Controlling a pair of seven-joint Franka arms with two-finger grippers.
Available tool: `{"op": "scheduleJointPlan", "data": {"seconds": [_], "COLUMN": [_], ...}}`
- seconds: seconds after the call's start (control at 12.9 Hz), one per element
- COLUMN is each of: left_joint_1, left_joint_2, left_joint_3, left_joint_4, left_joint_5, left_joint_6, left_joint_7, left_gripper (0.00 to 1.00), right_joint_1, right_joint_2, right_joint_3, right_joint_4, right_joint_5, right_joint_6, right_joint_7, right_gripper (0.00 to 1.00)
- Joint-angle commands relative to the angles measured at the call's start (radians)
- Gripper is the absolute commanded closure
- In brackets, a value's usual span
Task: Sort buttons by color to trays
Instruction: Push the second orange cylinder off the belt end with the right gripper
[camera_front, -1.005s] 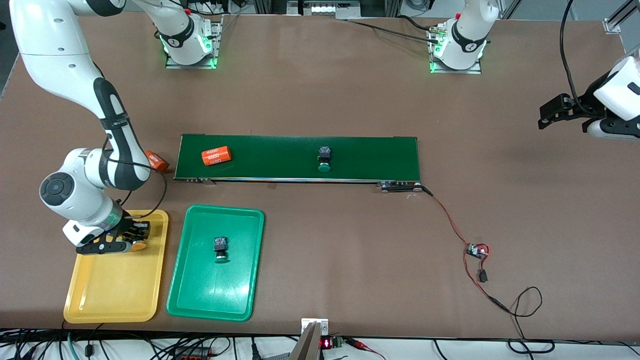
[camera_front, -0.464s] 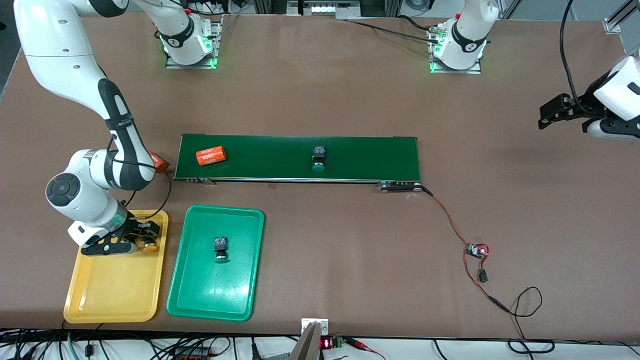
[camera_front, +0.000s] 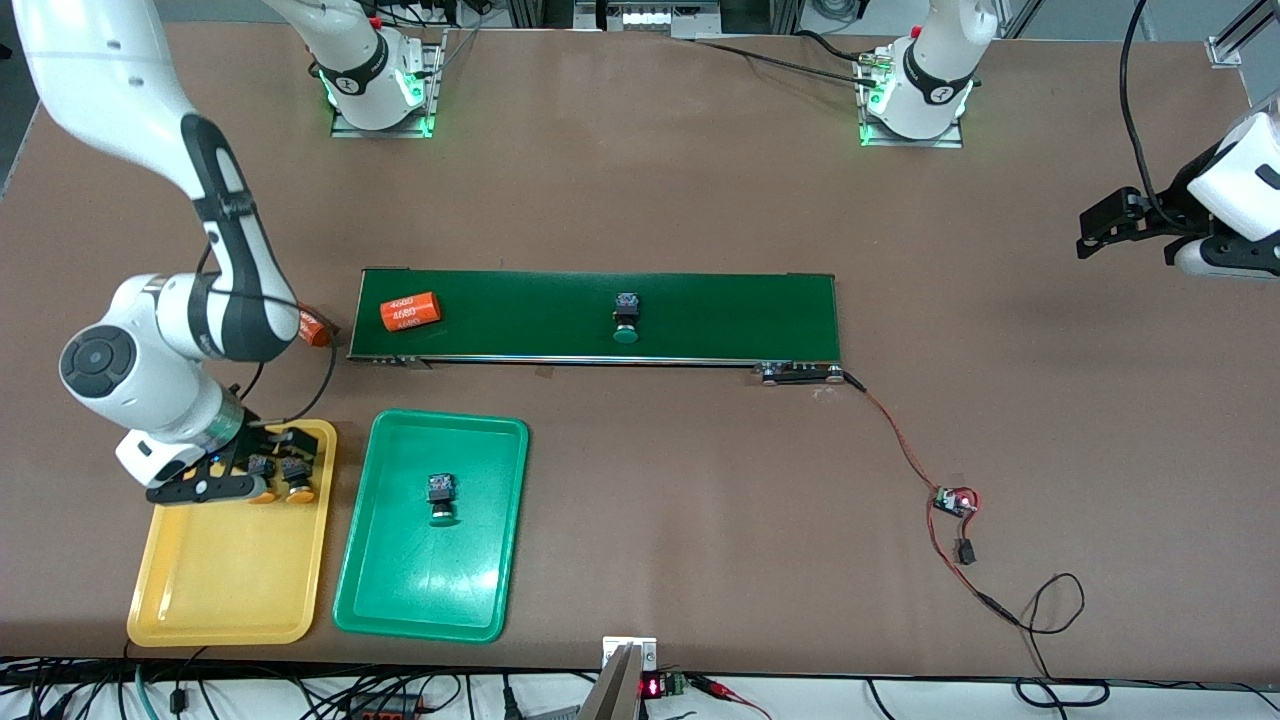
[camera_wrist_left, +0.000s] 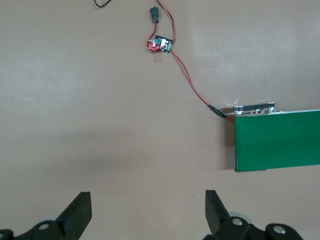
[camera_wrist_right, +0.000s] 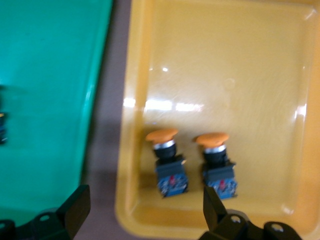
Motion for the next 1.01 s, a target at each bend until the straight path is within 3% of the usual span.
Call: {"op": "scheduleJointPlan", "data": {"seconds": [0.0, 0.15, 0.39, 0.7, 0.93], "left_joint_1": [-0.002, -0.002, -0.002, -0.004, -0.004], "left_joint_2": [0.012, 0.012, 0.012, 0.012, 0.012], "left_joint_3": [0.001, 0.001, -0.002, -0.005, -0.005], "left_joint_4": [0.031, 0.03, 0.03, 0.031, 0.03], "left_joint_5": [0.018, 0.018, 0.023, 0.038, 0.038], "left_joint_6": [-0.024, -0.024, -0.024, -0.024, -0.024], "left_joint_7": [0.021, 0.021, 0.021, 0.021, 0.021], "left_gripper": [0.0, 0.0, 0.0, 0.0, 0.0], "right_joint_1": [0.025, 0.029, 0.072, 0.109, 0.155], "right_joint_2": [-0.168, -0.239, -0.317, -0.353, -0.342], "right_joint_3": [0.049, 0.13, 0.176, 0.322, 0.333], "right_joint_4": [-0.195, -0.284, -0.369, -0.412, -0.41], "right_joint_5": [0.014, 0.04, 0.042, 0.04, 0.034], "right_joint_6": [-0.009, 0.014, 0.022, 0.028, 0.035], "right_joint_7": [0.076, 0.132, 0.25, 0.627, 0.769], "right_gripper": [0.0, 0.0, 0.0, 0.0, 0.0]}}
